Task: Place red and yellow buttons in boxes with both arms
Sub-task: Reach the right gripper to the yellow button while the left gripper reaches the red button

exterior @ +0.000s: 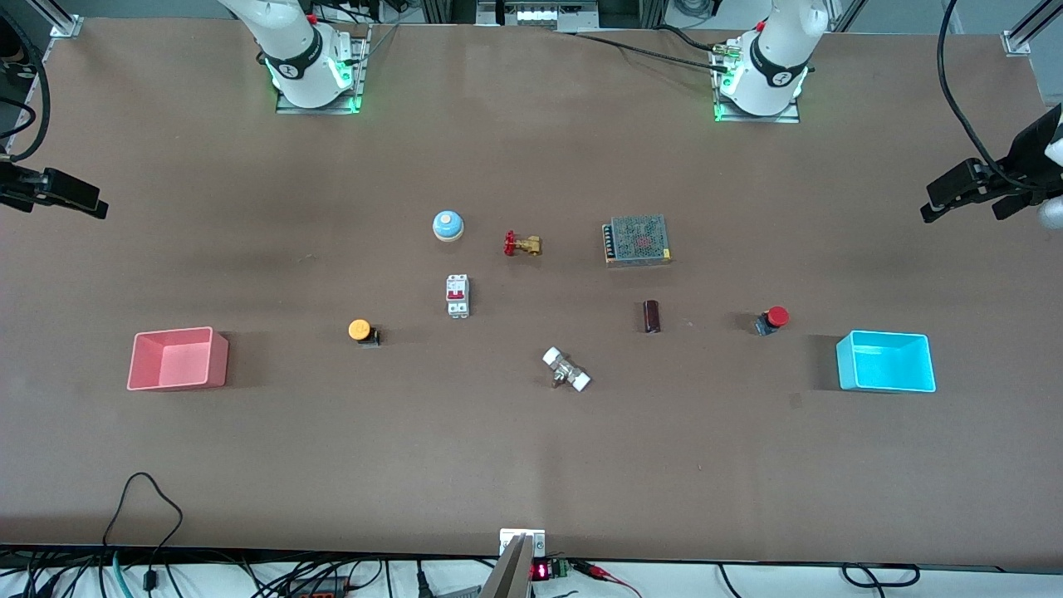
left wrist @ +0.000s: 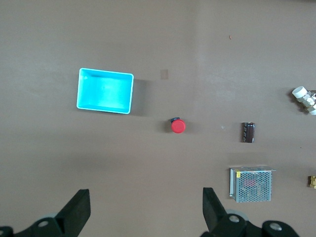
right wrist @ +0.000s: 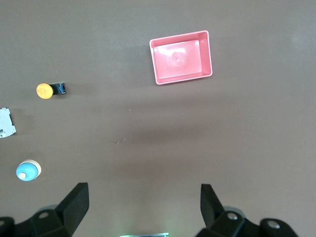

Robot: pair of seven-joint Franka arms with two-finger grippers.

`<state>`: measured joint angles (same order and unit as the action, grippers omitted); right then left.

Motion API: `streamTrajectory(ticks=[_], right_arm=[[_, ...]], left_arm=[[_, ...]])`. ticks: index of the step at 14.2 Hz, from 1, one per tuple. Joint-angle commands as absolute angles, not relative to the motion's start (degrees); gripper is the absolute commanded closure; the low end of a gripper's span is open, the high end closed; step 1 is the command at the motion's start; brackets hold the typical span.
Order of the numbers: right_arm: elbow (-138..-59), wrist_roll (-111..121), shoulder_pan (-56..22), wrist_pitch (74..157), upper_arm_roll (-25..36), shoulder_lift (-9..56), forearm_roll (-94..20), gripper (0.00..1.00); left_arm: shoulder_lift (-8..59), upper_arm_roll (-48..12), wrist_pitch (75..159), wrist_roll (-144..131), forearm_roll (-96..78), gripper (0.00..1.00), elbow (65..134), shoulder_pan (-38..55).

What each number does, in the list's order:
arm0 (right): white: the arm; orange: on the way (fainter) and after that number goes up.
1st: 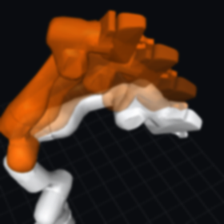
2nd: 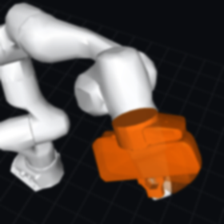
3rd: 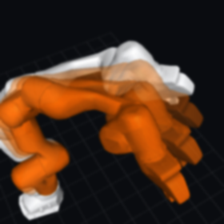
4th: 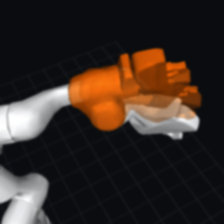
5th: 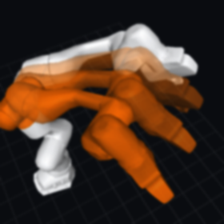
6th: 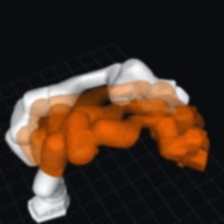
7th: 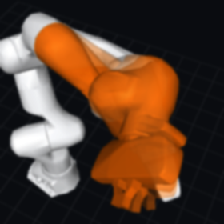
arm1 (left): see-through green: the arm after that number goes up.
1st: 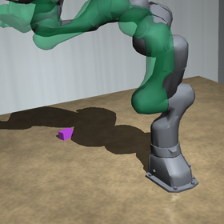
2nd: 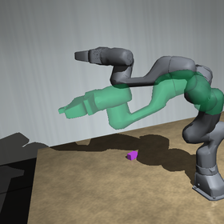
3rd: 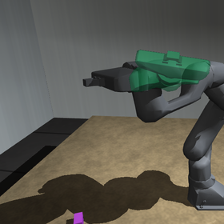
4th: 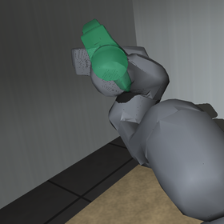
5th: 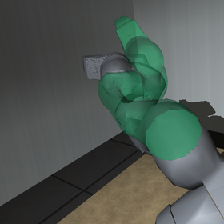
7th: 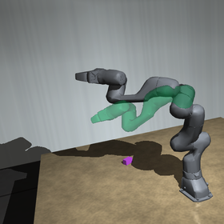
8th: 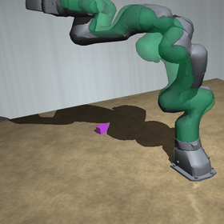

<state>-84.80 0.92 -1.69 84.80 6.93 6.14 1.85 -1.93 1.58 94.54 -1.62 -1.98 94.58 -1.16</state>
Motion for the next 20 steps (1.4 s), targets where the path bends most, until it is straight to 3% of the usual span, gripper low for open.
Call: streamTrajectory(ticks=[1,6,9,14,20], right_arm=[[-86.39,0.79,-1.05,84.29,6.06,4.31,1.85,0.00],[-86.39,0.09,-2.10,84.90,5.98,4.83,1.24,0.00],[-86.92,-0.96,-5.35,87.52,5.89,9.21,-0.88,0.00],[-96.22,-10.79,-14.48,103.05,5.89,16.77,-0.88,0.00],[-96.24,-17.14,-22.23,113.80,5.89,27.32,-1.05,0.00]], left_arm=[[-2.02,2.02,93.69,-1.14,-2.99,0.00,93.87,-0.88],[-1.15,1.93,93.16,-1.14,-2.99,0.00,94.13,-0.88],[2.01,1.85,93.69,-1.14,-3.60,0.00,94.31,-0.27],[10.09,1.76,97.38,-1.23,-4.92,0.00,94.75,1.14],[21.08,1.76,104.58,-3.07,-4.92,0.00,95.01,2.55]])
